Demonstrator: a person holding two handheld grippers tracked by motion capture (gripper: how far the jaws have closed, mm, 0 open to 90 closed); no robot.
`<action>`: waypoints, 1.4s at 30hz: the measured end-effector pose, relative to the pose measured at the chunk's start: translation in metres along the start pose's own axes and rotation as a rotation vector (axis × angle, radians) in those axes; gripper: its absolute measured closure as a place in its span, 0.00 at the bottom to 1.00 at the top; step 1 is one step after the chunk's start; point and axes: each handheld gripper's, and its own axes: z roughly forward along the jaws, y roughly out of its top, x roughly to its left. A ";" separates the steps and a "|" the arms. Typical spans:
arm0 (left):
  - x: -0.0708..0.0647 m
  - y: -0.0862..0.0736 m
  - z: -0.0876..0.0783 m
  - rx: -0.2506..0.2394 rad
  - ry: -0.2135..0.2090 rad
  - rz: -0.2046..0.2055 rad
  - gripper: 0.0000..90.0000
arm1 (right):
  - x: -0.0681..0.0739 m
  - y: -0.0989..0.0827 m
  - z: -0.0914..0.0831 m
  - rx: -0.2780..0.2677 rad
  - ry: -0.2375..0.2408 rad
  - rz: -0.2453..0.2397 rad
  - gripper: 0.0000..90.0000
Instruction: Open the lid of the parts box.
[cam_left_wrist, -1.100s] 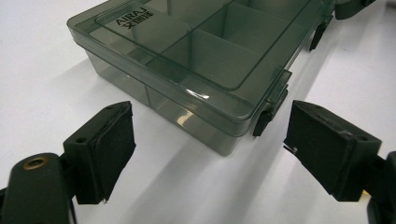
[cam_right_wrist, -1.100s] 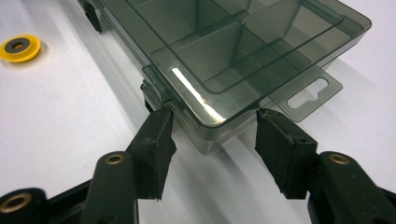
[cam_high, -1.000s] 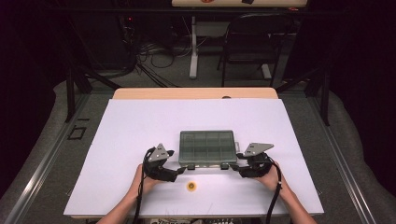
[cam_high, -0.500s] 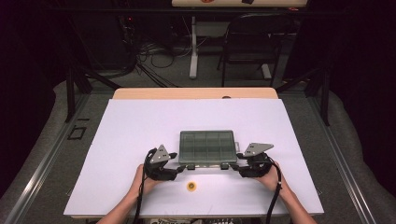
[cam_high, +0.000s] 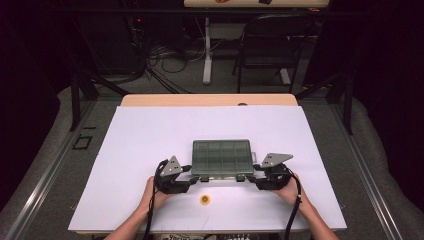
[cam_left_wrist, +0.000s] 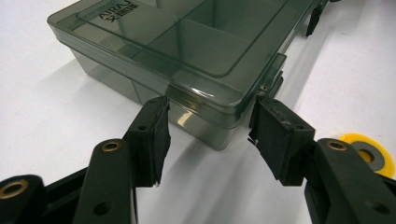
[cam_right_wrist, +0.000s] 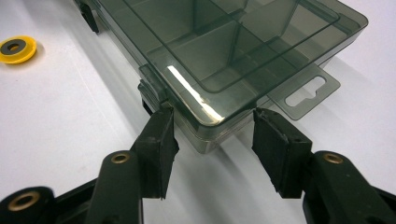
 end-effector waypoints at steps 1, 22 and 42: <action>0.000 0.000 0.000 -0.001 0.000 0.000 0.52 | 0.000 0.000 0.000 0.003 0.000 0.003 0.54; 0.000 0.000 -0.001 -0.009 0.002 -0.002 0.53 | 0.002 0.001 0.001 0.016 -0.009 0.006 0.53; 0.000 -0.001 -0.001 -0.032 0.001 -0.004 0.55 | 0.001 0.002 -0.002 -0.006 -0.002 0.019 0.59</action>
